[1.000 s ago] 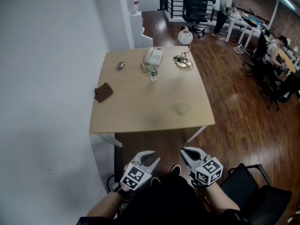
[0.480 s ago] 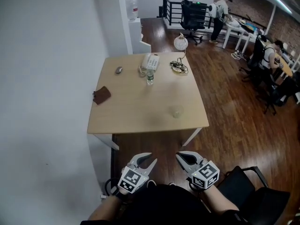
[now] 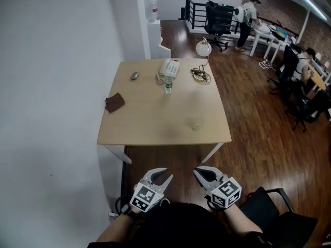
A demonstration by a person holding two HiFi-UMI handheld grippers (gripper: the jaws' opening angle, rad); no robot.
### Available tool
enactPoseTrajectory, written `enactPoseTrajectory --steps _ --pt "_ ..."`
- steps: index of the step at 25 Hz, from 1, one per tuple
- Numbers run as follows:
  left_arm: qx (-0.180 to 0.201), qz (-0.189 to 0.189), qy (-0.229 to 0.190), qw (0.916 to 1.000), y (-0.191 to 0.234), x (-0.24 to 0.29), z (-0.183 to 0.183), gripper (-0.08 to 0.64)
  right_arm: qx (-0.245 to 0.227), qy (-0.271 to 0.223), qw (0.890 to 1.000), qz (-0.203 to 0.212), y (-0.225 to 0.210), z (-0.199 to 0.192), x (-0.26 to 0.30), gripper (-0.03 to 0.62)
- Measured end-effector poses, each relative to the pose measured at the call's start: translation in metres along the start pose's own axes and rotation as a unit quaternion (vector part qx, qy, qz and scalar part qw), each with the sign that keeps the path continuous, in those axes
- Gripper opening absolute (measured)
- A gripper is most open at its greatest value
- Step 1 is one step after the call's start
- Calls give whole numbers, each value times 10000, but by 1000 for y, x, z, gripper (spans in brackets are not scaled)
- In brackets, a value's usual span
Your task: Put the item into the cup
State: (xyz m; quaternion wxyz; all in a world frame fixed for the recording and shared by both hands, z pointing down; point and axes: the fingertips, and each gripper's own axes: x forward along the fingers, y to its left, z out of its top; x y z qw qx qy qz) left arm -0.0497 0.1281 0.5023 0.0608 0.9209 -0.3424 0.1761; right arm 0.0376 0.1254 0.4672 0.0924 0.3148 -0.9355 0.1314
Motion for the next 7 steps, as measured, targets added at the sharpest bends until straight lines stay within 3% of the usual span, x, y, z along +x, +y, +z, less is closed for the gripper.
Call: enactPoseTrajectory --steps 7 --pt "-7 -25 -26 10000 -1 2 3 80 -58 24 9999 78 0 -1 3 8"
